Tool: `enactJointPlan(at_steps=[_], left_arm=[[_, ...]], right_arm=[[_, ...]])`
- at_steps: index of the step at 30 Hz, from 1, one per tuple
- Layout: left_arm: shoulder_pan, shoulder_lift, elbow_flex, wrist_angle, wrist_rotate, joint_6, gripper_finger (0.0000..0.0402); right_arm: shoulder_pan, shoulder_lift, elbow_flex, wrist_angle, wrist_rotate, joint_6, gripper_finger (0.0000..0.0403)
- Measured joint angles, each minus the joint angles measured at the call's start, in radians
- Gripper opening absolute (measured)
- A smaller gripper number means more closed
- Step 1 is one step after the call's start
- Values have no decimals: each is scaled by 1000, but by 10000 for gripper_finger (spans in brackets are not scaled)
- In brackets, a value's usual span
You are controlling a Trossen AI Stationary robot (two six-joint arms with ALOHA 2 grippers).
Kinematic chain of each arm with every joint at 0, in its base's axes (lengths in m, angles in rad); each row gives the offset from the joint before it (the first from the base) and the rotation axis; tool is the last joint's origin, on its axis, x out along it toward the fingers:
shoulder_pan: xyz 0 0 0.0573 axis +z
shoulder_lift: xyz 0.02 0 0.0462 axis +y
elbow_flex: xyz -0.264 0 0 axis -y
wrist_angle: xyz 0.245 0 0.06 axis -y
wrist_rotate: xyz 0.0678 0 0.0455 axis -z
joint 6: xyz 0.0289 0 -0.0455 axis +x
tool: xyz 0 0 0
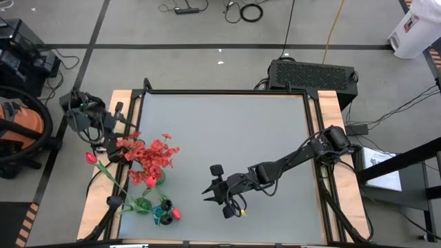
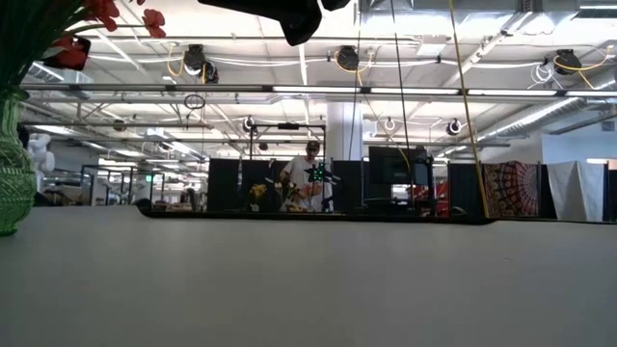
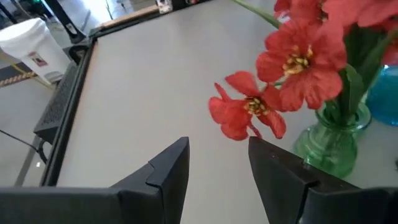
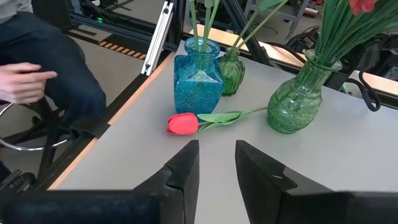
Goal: Sort flowers into vase by color
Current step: Put the light orange flower into the bottom green vase
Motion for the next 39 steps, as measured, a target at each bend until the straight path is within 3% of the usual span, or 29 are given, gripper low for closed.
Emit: enactJointPlan(at_steps=[15,22,28,36,39], left_arm=[[161,356,0,-4,233,63,173],[215,412,0,-31,388,46,173],[225,413,-1,-37,488,-78,173],[225,413,-1,-38,485,-56,173],[225,413,16,-39,435,-17,173]], right_arm=[[0,0,0,0,0,0,96],[0,0,0,0,0,0,96],[0,0,0,0,0,0,96],[0,0,0,0,0,0,96],[0,0,0,0,0,0,96]])
